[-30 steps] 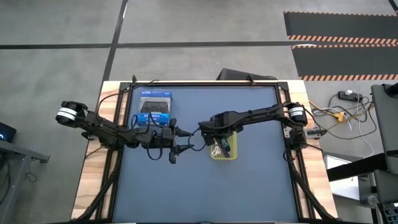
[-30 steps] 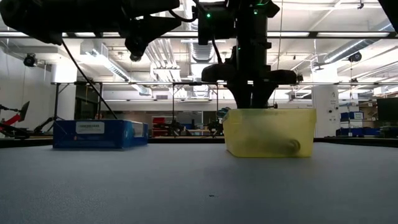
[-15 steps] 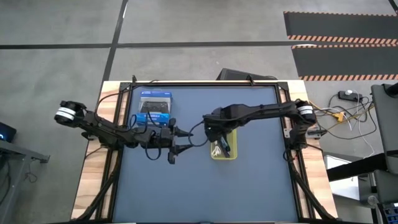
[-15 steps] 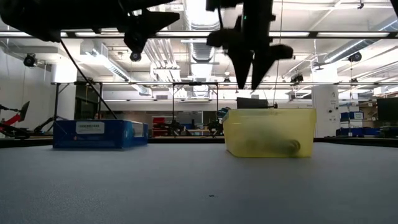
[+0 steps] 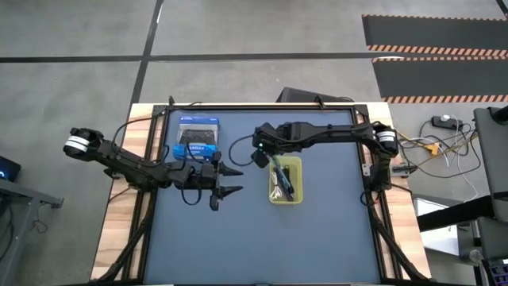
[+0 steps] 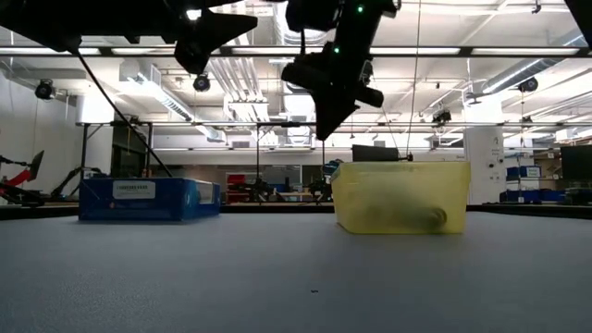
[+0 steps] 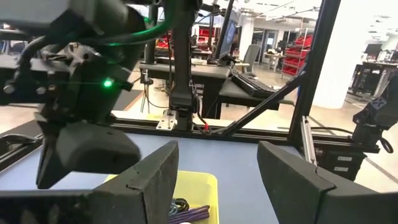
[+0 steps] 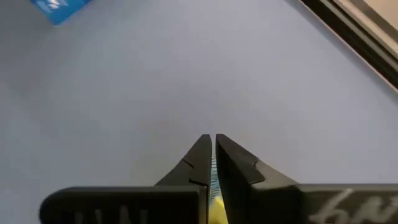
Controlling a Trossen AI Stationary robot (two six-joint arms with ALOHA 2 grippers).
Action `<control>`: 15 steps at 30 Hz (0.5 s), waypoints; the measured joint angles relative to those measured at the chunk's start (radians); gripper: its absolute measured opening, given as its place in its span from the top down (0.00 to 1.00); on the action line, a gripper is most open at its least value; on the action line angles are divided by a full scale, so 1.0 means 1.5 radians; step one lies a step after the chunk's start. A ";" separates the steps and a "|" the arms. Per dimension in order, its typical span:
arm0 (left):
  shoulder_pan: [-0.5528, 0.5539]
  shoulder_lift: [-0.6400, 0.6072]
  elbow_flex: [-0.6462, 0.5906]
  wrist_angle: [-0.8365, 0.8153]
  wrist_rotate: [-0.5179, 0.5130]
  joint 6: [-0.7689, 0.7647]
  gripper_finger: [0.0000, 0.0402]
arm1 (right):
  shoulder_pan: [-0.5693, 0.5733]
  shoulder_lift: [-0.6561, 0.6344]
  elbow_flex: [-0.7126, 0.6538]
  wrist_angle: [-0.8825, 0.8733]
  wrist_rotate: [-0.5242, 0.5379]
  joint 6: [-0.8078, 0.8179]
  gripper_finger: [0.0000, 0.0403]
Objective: Pick and place USB-C Cables
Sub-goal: Put the black blue charger cable into the yellow bin
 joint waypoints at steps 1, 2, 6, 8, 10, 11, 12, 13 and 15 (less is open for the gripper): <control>0.000 0.000 0.000 0.000 0.000 0.000 0.49 | -0.005 0.003 0.000 -0.002 0.000 -0.004 0.97; 0.000 -0.001 0.000 -0.001 0.000 0.000 0.49 | -0.010 0.005 0.000 -0.003 0.000 -0.009 0.97; 0.000 -0.002 0.000 -0.004 0.000 0.000 0.49 | -0.022 0.018 0.000 -0.003 0.001 -0.024 0.98; 0.000 -0.002 0.000 -0.005 0.000 0.000 0.49 | -0.022 0.025 -0.001 -0.007 0.000 -0.028 0.98; 0.000 -0.002 0.000 -0.006 0.000 0.000 0.49 | -0.021 0.034 -0.003 -0.005 0.000 -0.031 0.98; 0.000 -0.002 0.000 -0.008 0.000 0.000 0.49 | -0.020 0.039 -0.005 -0.005 0.000 -0.031 0.98; 0.001 -0.002 0.000 -0.010 0.000 0.000 0.49 | -0.019 0.045 -0.007 -0.008 0.000 -0.031 0.98; 0.001 -0.002 0.000 -0.010 -0.001 0.000 0.49 | -0.019 0.051 -0.007 -0.014 0.000 -0.031 0.98; 0.001 -0.002 0.000 -0.011 -0.001 0.000 0.49 | -0.019 0.057 -0.009 -0.039 -0.001 -0.032 0.98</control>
